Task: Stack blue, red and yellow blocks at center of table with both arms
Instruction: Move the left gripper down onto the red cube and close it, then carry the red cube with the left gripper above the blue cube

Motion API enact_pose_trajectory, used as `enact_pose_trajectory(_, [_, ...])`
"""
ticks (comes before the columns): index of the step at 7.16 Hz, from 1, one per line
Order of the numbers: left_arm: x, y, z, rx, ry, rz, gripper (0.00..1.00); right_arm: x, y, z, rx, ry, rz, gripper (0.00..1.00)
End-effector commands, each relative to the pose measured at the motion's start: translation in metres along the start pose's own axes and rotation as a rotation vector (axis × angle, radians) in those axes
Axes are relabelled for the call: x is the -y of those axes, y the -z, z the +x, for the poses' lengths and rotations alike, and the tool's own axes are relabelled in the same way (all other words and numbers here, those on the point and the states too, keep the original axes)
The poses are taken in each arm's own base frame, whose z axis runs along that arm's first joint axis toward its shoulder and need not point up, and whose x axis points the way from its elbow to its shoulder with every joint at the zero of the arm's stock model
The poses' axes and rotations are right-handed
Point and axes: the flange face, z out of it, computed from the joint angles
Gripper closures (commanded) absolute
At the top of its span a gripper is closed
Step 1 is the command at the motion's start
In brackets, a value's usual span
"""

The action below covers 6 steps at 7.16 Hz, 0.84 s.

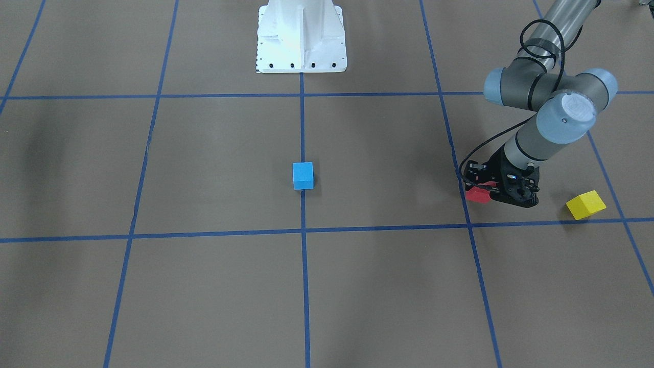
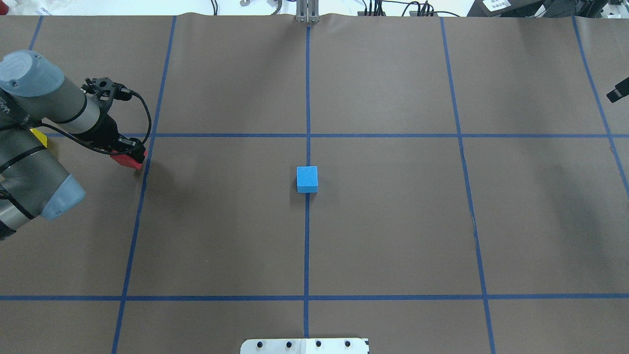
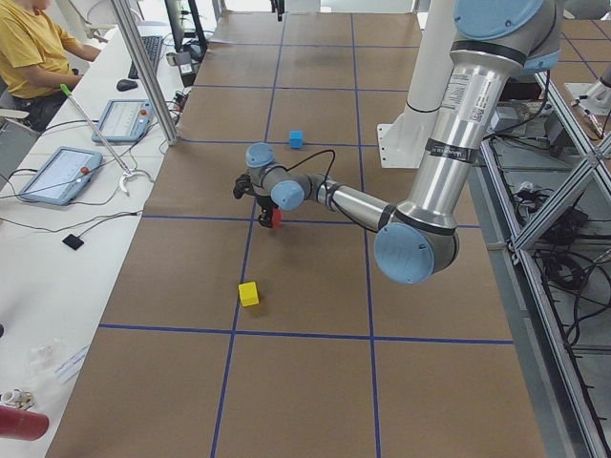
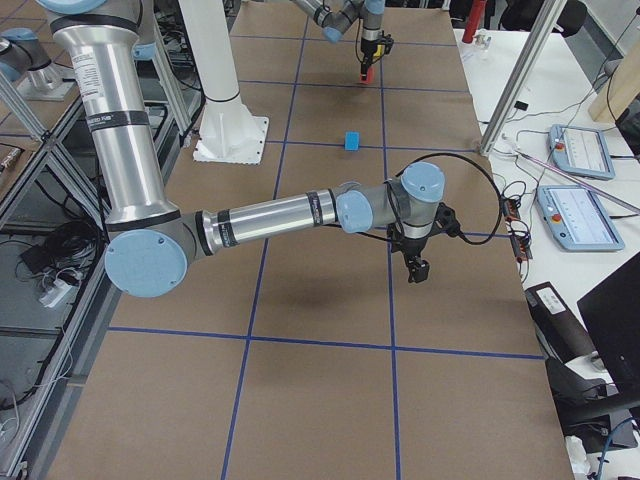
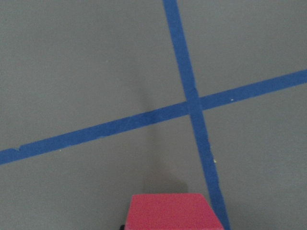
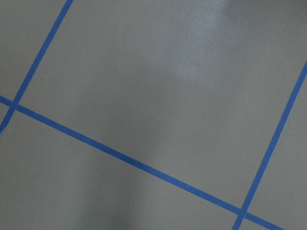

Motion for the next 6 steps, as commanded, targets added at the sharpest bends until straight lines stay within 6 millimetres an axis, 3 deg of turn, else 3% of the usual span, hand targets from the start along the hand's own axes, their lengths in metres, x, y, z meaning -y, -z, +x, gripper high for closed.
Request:
enact_pose_trajectory(1, [0.035, 0.04, 0.063, -0.015, 0.139, 0.019, 1.0, -0.049, -0.004, 0.038, -0.016, -0.085, -0.022, 0.01])
enact_pose_trajectory(2, [0.047, 0.054, 0.09, -0.042, 0.214, 0.042, 1.0, -0.069, -0.003, 0.053, -0.022, -0.119, -0.025, 0.01])
enact_pose_trajectory(4, [0.042, 0.045, 0.199, -0.092, 0.333, 0.044, 1.0, -0.093, -0.001, 0.07, -0.025, -0.173, -0.027, 0.01])
enact_pose_trajectory(6, [0.034, 0.047, 0.318, -0.032, 0.349, 0.048, 1.0, -0.098, -0.002, 0.072, -0.029, -0.18, -0.029, 0.0])
